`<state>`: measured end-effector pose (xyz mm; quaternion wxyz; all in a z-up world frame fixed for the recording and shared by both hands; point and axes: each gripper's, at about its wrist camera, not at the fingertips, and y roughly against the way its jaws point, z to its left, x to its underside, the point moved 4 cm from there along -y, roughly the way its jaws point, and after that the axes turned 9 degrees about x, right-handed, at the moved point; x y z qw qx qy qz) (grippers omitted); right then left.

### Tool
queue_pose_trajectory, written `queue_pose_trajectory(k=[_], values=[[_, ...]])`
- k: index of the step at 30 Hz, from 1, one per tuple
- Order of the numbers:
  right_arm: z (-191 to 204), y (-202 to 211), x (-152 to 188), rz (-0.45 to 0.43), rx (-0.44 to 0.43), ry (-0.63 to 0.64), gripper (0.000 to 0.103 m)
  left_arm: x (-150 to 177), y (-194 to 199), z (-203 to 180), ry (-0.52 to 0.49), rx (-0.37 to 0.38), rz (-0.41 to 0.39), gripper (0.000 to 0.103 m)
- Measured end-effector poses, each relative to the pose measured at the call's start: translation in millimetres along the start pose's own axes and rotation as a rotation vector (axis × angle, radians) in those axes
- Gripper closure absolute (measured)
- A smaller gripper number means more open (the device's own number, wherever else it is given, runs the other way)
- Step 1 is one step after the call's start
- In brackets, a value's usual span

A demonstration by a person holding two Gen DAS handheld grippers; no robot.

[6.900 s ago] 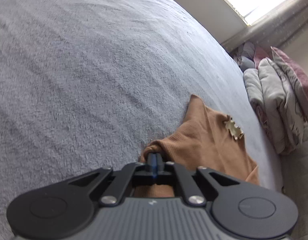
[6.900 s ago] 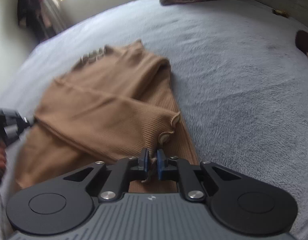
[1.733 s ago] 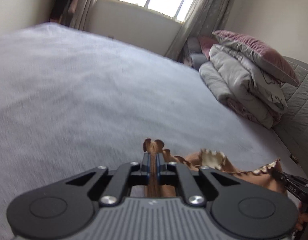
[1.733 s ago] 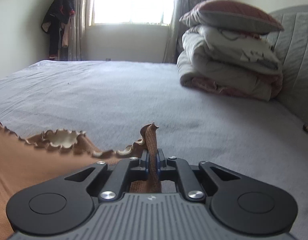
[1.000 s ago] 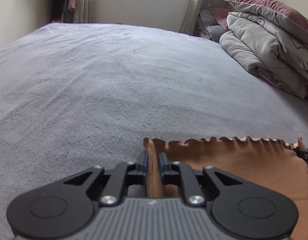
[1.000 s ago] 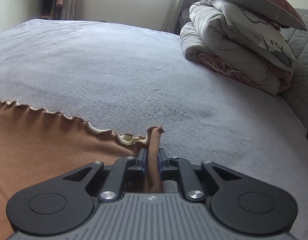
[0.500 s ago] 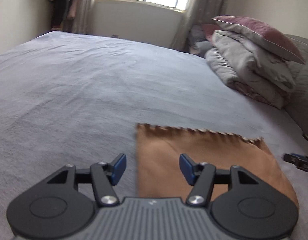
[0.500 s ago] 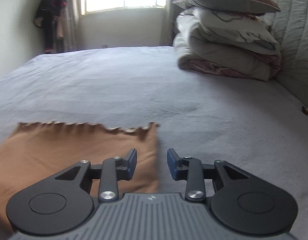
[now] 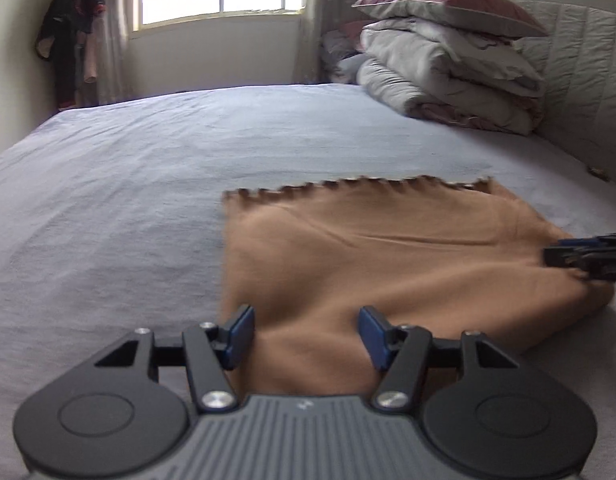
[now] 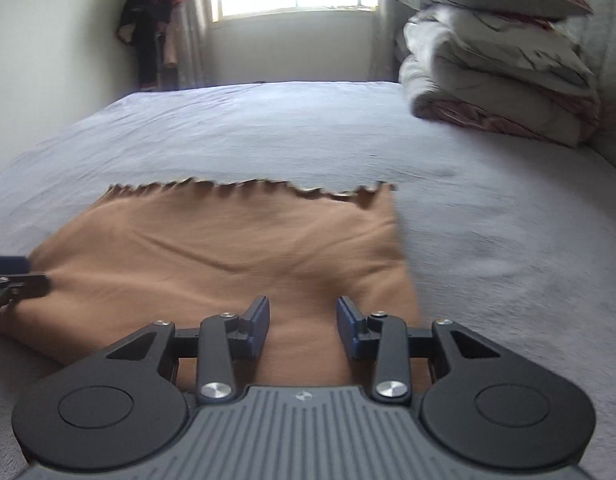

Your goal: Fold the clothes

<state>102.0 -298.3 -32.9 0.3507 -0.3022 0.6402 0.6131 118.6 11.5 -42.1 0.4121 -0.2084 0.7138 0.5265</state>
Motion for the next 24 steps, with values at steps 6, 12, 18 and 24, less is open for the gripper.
queue_pose_trajectory(k=[6,12,18,24], values=[[-63,-13,-17,0.04,-0.046,-0.205,0.057,-8,-11,57,0.249,0.08,-0.002,0.039],[-77,-59,-7,0.198,-0.277,-0.369,0.056,-12,-49,88,0.504,0.337,0.02,0.036],[-64,-91,-14,0.217,-0.43,-0.482,0.057,-19,-88,91,0.601,0.476,0.038,0.053],[-37,-107,-22,0.203,-0.433,-0.471,0.071,-17,-115,77,0.658,0.479,0.043,0.08]])
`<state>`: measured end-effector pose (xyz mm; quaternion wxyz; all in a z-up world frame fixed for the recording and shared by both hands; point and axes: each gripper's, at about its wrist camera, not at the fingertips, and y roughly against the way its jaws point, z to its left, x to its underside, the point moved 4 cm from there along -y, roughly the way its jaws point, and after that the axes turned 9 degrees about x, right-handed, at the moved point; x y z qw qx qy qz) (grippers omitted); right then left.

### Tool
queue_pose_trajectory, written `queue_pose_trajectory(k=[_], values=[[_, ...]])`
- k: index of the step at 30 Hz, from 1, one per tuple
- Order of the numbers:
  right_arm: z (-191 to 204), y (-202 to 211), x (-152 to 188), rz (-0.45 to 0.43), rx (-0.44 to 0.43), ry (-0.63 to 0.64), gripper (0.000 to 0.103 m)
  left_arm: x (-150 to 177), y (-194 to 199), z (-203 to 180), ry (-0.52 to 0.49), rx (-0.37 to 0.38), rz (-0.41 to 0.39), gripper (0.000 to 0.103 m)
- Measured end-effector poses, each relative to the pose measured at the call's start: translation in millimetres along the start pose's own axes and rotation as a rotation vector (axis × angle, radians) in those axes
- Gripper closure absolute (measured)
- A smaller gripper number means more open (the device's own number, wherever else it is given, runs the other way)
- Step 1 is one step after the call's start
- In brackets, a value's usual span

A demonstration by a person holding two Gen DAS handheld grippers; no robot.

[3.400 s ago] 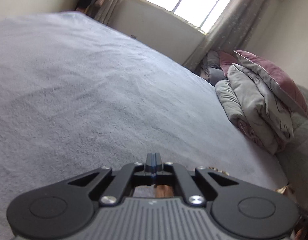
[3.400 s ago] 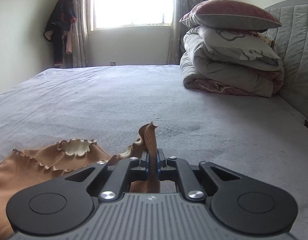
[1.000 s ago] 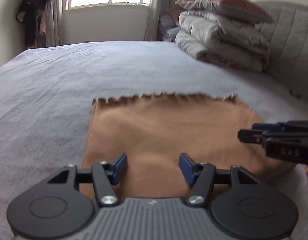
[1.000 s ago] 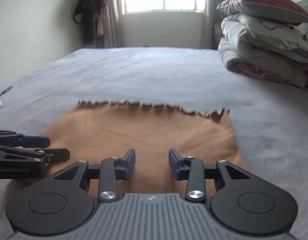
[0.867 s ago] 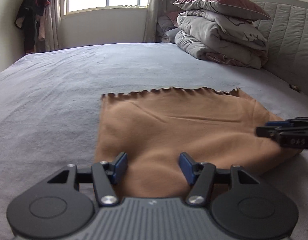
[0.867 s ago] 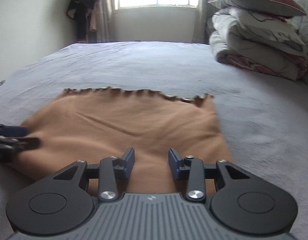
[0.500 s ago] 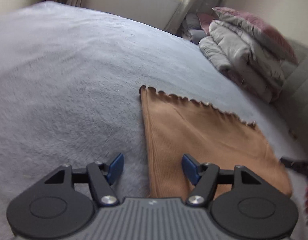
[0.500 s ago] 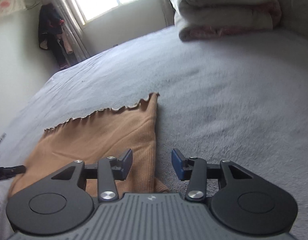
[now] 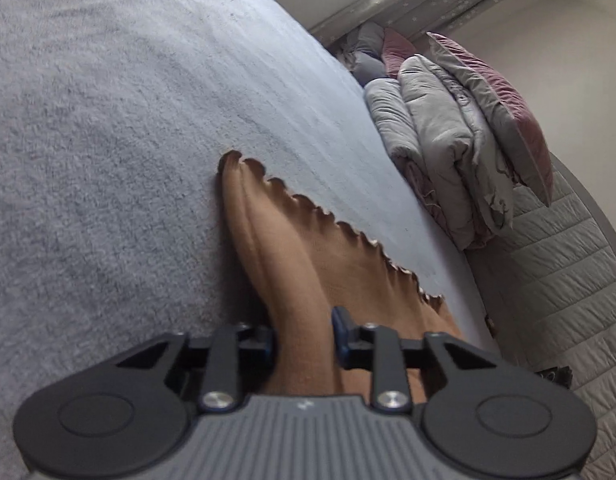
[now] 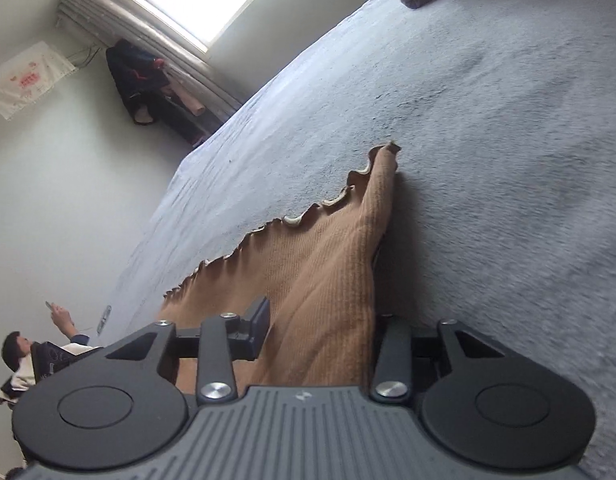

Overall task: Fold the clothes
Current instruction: 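Grasp the folded top with both grippers and carry it toward the headboard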

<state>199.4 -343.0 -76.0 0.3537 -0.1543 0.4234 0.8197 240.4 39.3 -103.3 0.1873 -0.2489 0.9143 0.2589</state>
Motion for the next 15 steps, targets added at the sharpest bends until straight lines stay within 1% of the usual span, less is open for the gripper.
queue_pose_trajectory(k=[1,4,7,9,12,15], values=[[4,0,2,-0.007,0.019,0.018,0.079,0,-2,-1,0.003,-0.008,-0.004,0.081],[15,3,6,-0.035,0.076,0.068,0.084,3,-3,-9,-0.018,-0.053,-0.018,0.084],[30,19,9,-0.086,0.119,0.116,0.085,5,-3,-29,-0.08,-0.127,-0.036,0.085],[38,35,9,-0.122,0.132,0.131,0.085,5,-4,-46,-0.122,-0.149,-0.049,0.085],[52,61,9,-0.168,0.169,0.196,0.085,4,-3,-73,-0.149,-0.139,-0.074,0.086],[59,91,10,-0.21,0.232,0.254,0.086,4,-8,-104,-0.184,-0.13,-0.091,0.086]])
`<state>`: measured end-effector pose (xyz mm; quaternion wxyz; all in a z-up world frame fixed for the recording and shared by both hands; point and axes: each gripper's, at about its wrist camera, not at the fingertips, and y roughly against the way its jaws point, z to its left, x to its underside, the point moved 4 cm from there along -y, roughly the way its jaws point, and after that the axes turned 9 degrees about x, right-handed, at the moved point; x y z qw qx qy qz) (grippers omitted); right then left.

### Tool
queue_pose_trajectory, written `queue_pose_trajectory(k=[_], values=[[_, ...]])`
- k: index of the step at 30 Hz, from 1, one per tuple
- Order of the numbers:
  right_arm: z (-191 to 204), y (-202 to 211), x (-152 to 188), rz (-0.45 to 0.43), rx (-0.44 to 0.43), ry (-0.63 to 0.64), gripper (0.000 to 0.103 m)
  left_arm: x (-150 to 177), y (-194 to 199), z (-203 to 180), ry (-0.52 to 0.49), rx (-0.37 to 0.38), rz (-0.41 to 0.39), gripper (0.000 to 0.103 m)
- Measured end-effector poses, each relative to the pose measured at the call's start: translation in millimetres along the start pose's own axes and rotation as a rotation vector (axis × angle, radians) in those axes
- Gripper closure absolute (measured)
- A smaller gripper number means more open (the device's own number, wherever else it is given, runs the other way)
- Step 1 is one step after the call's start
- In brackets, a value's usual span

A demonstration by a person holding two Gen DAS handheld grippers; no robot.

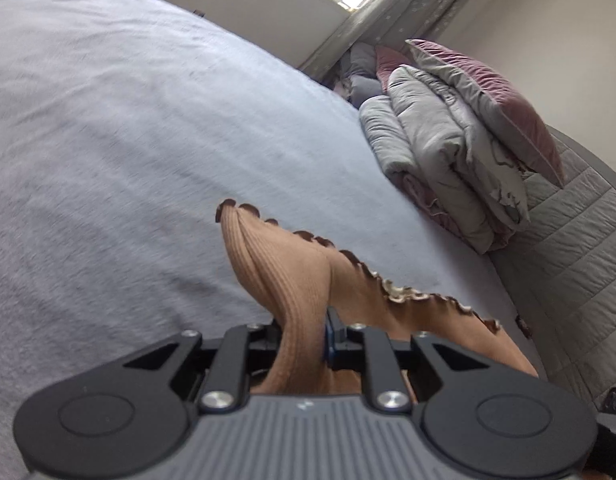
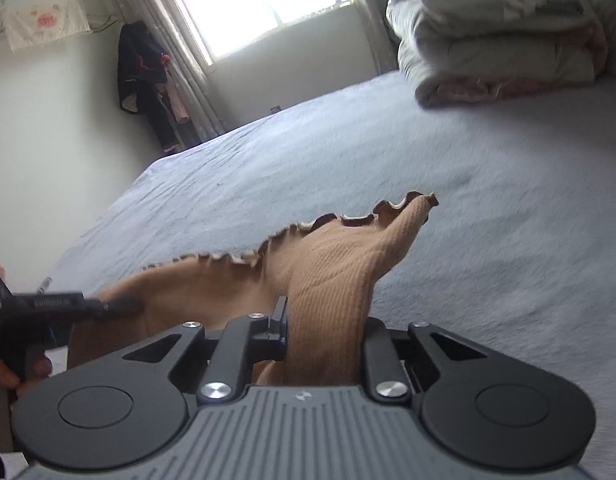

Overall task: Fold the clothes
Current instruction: 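Grasp the folded top with both grippers and carry it toward the headboard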

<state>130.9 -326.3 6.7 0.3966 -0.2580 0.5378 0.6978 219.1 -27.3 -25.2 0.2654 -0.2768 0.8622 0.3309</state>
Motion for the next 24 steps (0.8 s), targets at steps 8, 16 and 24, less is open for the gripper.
queue_pose_trajectory(k=[8,16,24], values=[[-62,107,-21,-0.106,0.176,-0.033,0.086,21,-31,-99,-0.085,0.072,0.039,0.086],[-163,202,-6,-0.218,0.378,-0.037,0.086,85,-100,-238,-0.255,0.177,0.134,0.086],[-249,284,26,-0.335,0.576,-0.106,0.086,150,-159,-374,-0.437,0.286,0.213,0.085]])
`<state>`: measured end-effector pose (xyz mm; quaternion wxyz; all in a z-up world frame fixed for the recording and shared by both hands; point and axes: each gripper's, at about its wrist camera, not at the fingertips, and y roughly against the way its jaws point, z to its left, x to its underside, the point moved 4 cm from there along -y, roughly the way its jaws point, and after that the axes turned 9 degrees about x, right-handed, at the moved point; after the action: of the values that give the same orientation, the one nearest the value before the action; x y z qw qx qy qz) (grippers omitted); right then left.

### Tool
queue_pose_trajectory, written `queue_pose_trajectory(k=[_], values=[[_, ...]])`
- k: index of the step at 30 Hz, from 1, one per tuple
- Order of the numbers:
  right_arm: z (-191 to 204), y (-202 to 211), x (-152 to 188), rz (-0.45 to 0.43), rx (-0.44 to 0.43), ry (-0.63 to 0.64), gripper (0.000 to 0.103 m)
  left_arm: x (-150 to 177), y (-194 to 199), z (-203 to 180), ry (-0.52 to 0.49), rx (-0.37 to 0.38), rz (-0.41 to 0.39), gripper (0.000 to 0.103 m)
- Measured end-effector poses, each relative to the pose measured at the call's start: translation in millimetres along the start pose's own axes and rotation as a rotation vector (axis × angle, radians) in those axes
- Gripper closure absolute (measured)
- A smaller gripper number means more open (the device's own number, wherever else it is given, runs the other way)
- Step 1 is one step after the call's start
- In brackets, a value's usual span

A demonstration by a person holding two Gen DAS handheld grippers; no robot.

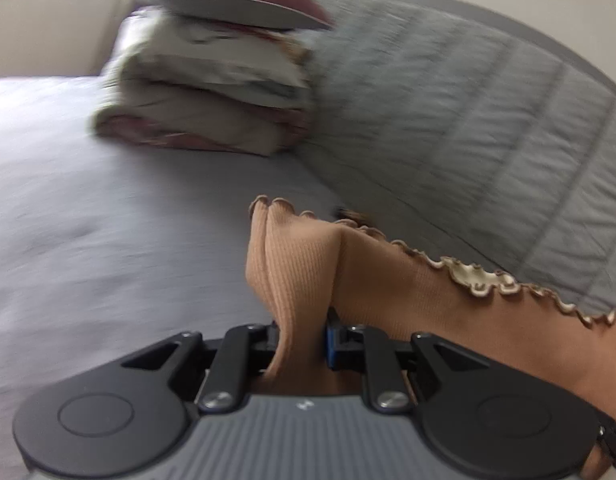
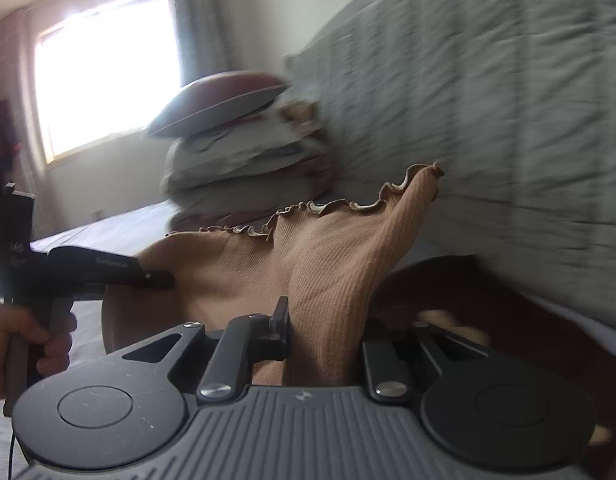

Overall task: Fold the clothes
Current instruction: 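Grasp the folded top with both grippers and carry it toward the headboard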

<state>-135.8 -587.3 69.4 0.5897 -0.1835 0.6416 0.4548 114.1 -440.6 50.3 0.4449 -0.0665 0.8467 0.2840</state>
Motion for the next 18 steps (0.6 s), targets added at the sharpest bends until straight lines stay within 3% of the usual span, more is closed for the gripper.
queue_pose_trajectory(k=[8,14,18], values=[[-96,15,12,-0.067,0.146,-0.1,0.086,-5,-87,-116,-0.189,0.094,0.065,0.085],[-141,19,28,-0.127,0.243,-0.153,0.086,-5,-139,-181,-0.296,0.158,0.089,0.085],[-169,9,49,-0.114,0.296,-0.193,0.086,10,-177,-213,-0.4,0.164,0.117,0.084]])
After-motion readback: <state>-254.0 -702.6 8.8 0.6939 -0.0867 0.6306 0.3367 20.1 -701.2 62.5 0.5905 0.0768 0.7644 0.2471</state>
